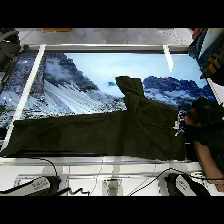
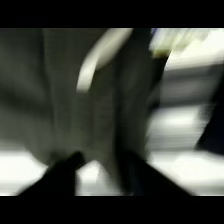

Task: Fold the clothes and pants, and hang the long-sleeved shirts on hangers.

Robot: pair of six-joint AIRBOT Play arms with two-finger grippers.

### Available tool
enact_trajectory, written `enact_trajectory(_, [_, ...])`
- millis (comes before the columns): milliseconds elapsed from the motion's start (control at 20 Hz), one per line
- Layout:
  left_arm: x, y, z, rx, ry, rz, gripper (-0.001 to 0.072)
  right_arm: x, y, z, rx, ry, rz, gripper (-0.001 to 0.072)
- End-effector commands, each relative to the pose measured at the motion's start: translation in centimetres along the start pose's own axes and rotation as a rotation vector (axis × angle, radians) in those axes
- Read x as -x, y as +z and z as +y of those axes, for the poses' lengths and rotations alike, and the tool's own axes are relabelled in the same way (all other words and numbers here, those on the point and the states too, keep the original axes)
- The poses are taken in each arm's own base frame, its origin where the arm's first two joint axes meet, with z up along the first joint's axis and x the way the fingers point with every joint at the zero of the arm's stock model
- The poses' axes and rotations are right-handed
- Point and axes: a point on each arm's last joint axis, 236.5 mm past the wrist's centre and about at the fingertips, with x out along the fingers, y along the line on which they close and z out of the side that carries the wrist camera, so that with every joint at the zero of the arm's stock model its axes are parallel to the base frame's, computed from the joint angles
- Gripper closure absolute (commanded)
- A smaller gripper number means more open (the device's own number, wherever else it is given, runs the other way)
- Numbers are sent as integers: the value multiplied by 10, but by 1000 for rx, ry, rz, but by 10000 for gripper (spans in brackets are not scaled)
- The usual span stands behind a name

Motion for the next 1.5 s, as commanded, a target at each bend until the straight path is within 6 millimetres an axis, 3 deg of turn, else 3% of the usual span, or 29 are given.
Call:
enact_trajectory(0, [9, 27, -3, 39, 25, -90, 9, 40, 95, -20, -8, -101, -396, 454])
enact_trajectory(50, [11, 35, -8, 29, 25, -111, 9, 49, 111, -24, -23, -112, -453, 468])
enact_trajectory(100, [15, 44, -14, 11, 26, -137, 9, 49, 119, -26, -27, -111, -455, 543])
enact_trajectory(200, [23, 64, -26, -27, 33, -196, 9, 31, 127, -21, -48, -54, -391, 570])
enact_trajectory(350, [40, 95, -51, 73, 7, -296, 10, -6, 128, -12, -26, 69, -234, 630])
enact_trajectory(450, [53, 115, -88, 109, -109, -366, 15, -13, 125, -16, -75, 187, -163, 629])
enact_trajectory(550, [71, 135, -131, 138, -257, -435, 16, -4, 118, -11, -123, 377, -136, 629])
enact_trajectory(600, [80, 142, -148, 117, -310, -466, 16, 1, 112, -9, -159, 461, -123, 574])
enact_trajectory(650, [89, 149, -165, 75, -352, -498, 16, 0, 104, -13, -195, 500, -105, 344])
enact_trajectory(700, [99, 154, -180, 47, -388, -528, 16, -7, 96, -19, -216, 492, -84, 218])
enact_trajectory(800, [121, 164, -216, 30, -485, -576, 15, -29, 85, -23, -246, 462, -56, 134])
enact_trajectory(950, [148, 164, -266, -21, -586, -600, 16, -65, 93, -31, -311, 401, -124, 115])
enact_trajectory(1200, [180, 151, -332, -178, -634, -631, 16, -97, 128, -22, -345, 386, -200, 81])
enact_trajectory(1450, [214, 154, -379, -261, -659, -746, 16, -111, 163, -22, -312, 278, -324, 86])
